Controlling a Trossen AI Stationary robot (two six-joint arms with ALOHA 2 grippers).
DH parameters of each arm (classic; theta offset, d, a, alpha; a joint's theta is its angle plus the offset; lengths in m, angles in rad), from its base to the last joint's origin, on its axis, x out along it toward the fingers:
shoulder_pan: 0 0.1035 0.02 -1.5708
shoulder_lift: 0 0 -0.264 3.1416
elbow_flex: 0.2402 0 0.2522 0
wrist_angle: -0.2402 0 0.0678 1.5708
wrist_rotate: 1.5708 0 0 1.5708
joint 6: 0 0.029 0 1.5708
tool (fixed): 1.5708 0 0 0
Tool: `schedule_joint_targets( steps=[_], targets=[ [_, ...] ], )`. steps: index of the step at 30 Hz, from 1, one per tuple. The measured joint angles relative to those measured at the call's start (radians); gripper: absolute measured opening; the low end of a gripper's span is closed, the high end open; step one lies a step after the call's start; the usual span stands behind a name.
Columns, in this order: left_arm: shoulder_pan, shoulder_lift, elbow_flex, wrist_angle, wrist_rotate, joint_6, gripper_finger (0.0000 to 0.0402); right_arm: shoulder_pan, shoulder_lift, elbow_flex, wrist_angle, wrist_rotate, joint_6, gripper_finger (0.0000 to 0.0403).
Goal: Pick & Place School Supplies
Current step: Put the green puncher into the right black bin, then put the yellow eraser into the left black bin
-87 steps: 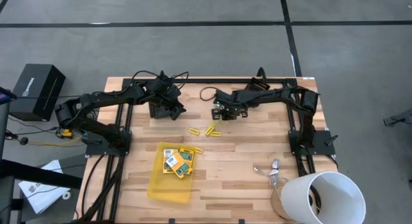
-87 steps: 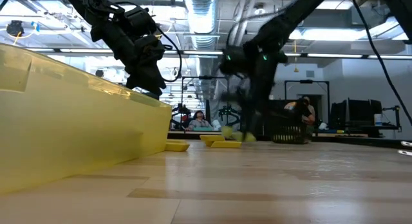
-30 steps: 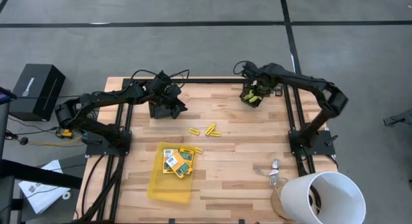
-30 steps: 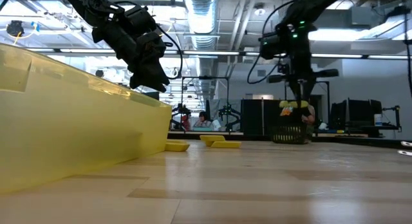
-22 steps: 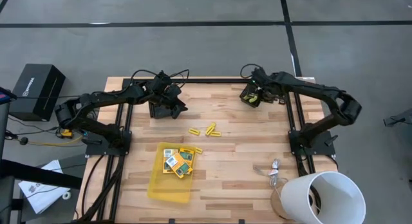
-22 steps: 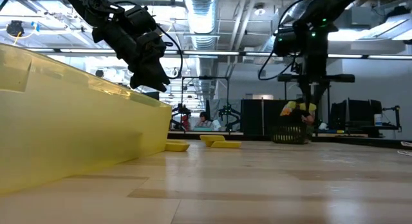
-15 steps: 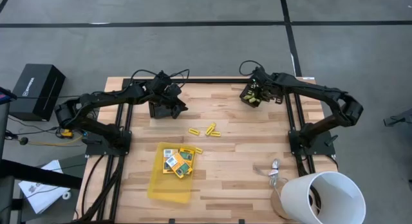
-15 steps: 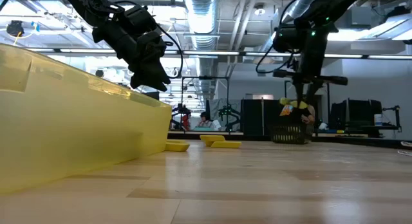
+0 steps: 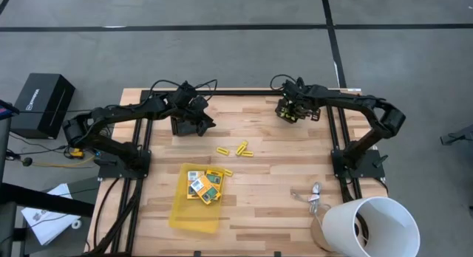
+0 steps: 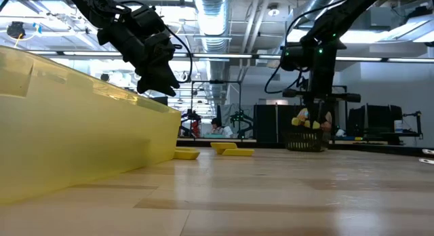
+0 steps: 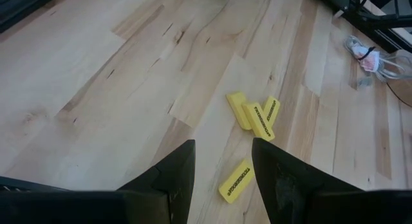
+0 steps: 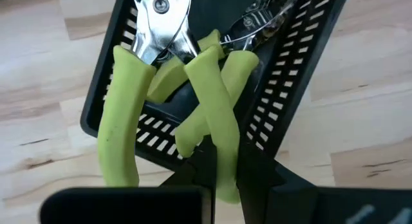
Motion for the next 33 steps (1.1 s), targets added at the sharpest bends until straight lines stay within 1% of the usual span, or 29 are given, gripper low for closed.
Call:
schedule_joint_targets(
  steps=[8,15,17,21,24,28,33],
  targets=[
    [0.0,0.0,0.0,0.002,0.0,0.0,0.015,-0.048,-0.001,0.0,0.007,-0.012,-0.043,0.0025],
    [0.0,0.0,0.0,0.002,0.0,0.0,0.015,-0.066,-0.001,0.0,0.014,-0.028,-0.073,0.0026],
    [0.0,0.0,0.0,0.002,0.0,0.0,0.015,-0.064,-0.001,0.0,0.014,-0.028,-0.073,0.0045],
    [0.0,0.0,0.0,0.002,0.001,0.0,0.015,-0.056,-0.002,0.0,0.014,-0.026,-0.073,0.0099],
    [0.0,0.0,0.0,0.001,0.001,0.0,0.015,-0.056,-0.002,0.0,0.016,-0.026,-0.073,0.0127],
    [0.0,0.0,0.0,0.001,0.001,0.0,0.015,-0.056,-0.002,0.001,0.045,-0.026,-0.075,0.015],
    [0.0,0.0,0.0,0.0,0.001,0.0,0.015,-0.049,-0.002,0.031,0.059,-0.027,-0.076,0.0167]
  ],
)
